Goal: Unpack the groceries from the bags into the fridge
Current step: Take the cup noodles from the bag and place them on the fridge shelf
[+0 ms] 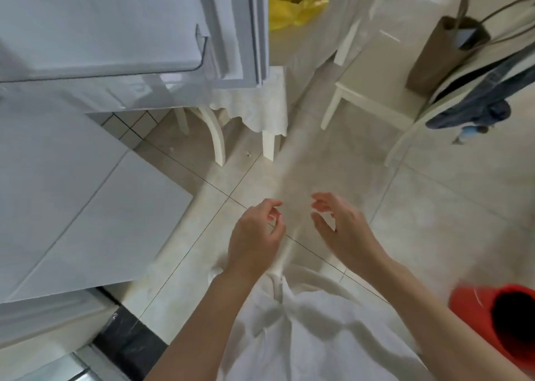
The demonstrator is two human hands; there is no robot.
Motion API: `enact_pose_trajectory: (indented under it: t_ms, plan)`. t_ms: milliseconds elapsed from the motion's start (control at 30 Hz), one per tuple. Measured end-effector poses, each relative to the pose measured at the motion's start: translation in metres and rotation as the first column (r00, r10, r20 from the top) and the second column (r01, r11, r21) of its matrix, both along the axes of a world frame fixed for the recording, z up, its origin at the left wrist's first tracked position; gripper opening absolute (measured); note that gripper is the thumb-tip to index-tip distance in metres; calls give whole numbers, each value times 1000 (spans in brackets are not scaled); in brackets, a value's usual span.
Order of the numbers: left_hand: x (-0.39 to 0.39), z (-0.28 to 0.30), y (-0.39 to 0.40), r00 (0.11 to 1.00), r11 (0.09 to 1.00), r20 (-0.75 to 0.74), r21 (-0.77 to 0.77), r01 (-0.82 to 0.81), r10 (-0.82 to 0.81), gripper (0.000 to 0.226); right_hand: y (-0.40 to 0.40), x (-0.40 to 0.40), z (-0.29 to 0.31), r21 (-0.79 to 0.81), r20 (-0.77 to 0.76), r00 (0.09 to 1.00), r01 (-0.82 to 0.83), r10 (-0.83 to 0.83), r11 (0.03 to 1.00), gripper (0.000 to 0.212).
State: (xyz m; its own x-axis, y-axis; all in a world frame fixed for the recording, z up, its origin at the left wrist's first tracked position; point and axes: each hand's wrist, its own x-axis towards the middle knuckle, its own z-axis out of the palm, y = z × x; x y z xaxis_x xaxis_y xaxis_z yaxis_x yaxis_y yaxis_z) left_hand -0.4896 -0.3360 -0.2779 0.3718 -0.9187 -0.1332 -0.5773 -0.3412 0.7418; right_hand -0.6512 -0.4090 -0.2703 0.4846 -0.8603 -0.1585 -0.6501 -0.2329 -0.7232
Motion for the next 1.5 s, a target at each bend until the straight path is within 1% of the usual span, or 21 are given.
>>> enact_pose_trajectory:
  t_ms: [133,267,400,533,633,700,833,1033,1200,1333,1500]
  plan:
    - [-31,0,-30,999,999,13,35,41,-41,24,-32,-40,-5,0,-5,998,62,-62,998,30]
    - [-35,-5,-66,999,998,26,65,25,-27,22,-73,-58,-13,-14,-4,995,99,-99,995,28]
    - [-25,-10,-116,998,997,54,78,-14,10,20,-129,-54,-16,-30,7,993,115,-115,993,30]
    - [-12,-16,-185,998,995,18,83,-58,57,20,-201,-43,-13,-49,16,993,116,-116,992,31]
    - [-4,-18,-242,1000,994,2,102,-28,28,21,-258,-31,-8,-78,15,994,109,-108,991,31]
    - [-1,-16,-280,1000,995,5,102,-10,9,21,-295,-21,-4,-95,-2,997,79,-80,992,31]
    - [9,-9,-348,1000,997,14,68,-21,20,21,-366,2,2,-113,-6,999,37,-38,993,30]
    - [23,-5,-417,999,996,19,84,-37,36,21,-458,31,-1,-120,-11,997,-71,70,990,28]
    - [26,-12,-465,989,981,-20,131,-144,148,23,-535,53,-7,-122,10,986,-163,166,979,28]
    - [23,-15,-510,965,956,-27,146,-255,261,22,-594,63,-7,-92,-19,953,-303,302,949,30]
    - [20,-9,-570,891,887,-23,105,-449,454,19,-672,78,6,-124,-36,886,-463,463,878,28]
